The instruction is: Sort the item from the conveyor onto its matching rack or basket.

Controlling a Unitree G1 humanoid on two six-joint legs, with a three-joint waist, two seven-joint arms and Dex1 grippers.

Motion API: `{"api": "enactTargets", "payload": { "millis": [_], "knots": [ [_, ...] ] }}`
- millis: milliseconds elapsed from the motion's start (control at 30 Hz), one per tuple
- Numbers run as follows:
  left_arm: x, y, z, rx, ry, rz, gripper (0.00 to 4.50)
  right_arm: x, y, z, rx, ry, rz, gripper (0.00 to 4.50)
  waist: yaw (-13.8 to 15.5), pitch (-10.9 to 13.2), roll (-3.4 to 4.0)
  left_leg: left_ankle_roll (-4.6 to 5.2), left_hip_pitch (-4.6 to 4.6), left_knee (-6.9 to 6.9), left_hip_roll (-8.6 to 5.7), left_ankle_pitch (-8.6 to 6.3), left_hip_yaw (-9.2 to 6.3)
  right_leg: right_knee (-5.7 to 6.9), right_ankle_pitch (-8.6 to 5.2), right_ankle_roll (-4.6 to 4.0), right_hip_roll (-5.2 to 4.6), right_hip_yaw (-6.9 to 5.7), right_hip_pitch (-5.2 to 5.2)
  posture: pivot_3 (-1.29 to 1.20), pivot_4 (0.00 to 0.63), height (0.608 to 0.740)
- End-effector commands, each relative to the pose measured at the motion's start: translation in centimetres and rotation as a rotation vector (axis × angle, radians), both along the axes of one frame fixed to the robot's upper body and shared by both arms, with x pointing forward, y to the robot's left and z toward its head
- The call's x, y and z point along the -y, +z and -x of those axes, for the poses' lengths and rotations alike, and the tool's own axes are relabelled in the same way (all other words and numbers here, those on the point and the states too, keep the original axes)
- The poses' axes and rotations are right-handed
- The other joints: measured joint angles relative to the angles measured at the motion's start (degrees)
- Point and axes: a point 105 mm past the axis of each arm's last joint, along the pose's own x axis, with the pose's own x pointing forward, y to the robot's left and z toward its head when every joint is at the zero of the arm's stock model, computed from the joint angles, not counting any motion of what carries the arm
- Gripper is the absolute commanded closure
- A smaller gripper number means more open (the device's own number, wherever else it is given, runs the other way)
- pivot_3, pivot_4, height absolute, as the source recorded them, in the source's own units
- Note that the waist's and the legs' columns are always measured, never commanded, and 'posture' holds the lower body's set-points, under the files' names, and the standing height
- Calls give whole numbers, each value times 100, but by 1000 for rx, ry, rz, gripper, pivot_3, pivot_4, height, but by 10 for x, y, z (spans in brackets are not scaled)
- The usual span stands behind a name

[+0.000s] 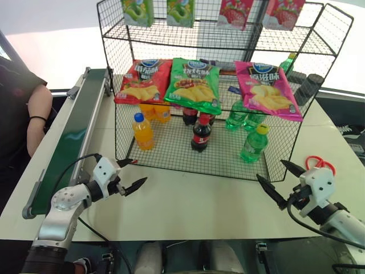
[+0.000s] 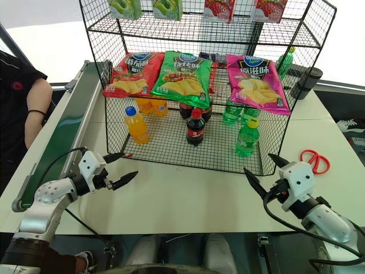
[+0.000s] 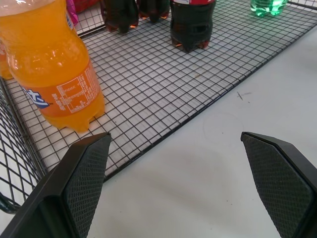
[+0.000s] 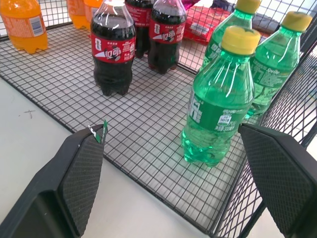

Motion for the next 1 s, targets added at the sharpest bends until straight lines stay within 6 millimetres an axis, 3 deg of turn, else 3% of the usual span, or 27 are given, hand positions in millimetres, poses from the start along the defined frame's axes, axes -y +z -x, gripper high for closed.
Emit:
{"api": "enactTargets", "payload": {
  "millis": [33, 1000],
  "knots": [
    [-2, 12, -1, 52, -15, -11, 0, -2, 10, 0, 35, 11, 17, 86, 0, 0, 0, 0, 0, 0, 0, 0, 0, 0, 0, 0, 0, 0, 0, 0, 150, 740],
    [-3, 7, -7, 74, 16, -30, 0, -5, 6, -4, 37, 18, 22, 86, 0, 0, 0, 0, 1, 0, 0, 0, 2, 0, 1, 2, 0, 0, 0, 0, 150, 740]
  ]
}}
